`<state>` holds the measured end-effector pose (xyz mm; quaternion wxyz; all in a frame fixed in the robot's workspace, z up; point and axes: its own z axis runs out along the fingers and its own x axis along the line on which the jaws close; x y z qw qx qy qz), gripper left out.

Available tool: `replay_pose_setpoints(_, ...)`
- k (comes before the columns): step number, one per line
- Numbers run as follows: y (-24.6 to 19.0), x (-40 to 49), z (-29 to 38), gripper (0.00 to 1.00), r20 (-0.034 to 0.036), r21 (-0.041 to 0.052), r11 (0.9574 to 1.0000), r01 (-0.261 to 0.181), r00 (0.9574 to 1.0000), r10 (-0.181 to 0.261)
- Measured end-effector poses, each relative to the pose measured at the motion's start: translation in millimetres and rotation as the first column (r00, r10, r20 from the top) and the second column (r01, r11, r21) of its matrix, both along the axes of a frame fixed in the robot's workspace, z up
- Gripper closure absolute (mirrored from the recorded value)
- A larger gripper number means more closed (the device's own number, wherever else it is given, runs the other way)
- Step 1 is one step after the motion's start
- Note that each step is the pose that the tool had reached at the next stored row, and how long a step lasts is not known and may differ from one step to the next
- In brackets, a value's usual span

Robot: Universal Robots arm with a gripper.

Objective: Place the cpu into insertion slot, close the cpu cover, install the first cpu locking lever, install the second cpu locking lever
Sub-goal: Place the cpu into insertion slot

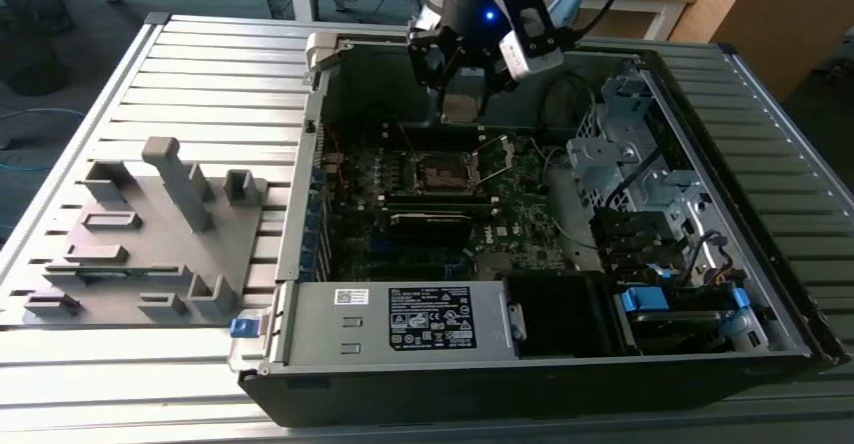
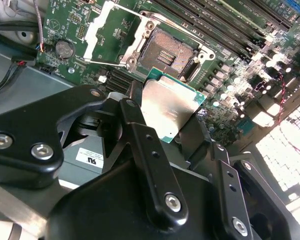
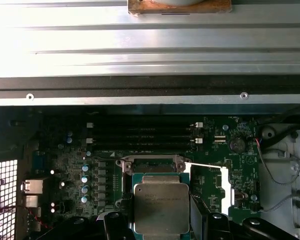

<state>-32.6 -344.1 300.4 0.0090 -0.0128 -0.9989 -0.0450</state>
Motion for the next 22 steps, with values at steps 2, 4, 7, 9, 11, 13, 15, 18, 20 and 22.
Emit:
replay_pose_setpoints(2,-0.1,0.0,-0.8,0.46,-0.0001,-0.0002,1.0,0.0,1.0,0.0)
replay_pose_setpoints(4,0.0,0.0,-1.9,0.46,-0.0002,-0.0003,1.0,0.0,1.0,0.0)
replay_pose_setpoints(7,0.0,0.0,-3.7,0.46,-0.0001,-0.0003,1.0,0.0,1.0,0.0)
replay_pose_setpoints(9,0.0,0.0,-4.4,0.46,-0.0002,-0.0005,1.0,0.0,1.0,0.0)
replay_pose_setpoints(11,0.0,0.0,-4.7,0.46,-0.0002,-0.0004,1.0,0.0,1.0,0.0)
replay_pose_setpoints(13,0.0,0.0,-5.0,0.46,-0.0001,-0.0003,1.0,0.0,1.0,0.0)
replay_pose_setpoints(15,0.0,0.0,-5.5,0.46,0.0,-0.0001,1.0,0.0,1.0,0.0)
replay_pose_setpoints(18,0.0,0.0,-6.6,0.46,-0.0001,-0.0003,1.0,0.0,1.0,0.0)
replay_pose_setpoints(20,0.0,0.0,-6.9,0.46,-0.0003,-0.0005,1.0,0.0,1.0,0.0)
replay_pose_setpoints(22,0.0,0.0,-7.8,0.46,-0.0002,-0.0003,1.0,0.0,1.0,0.0)
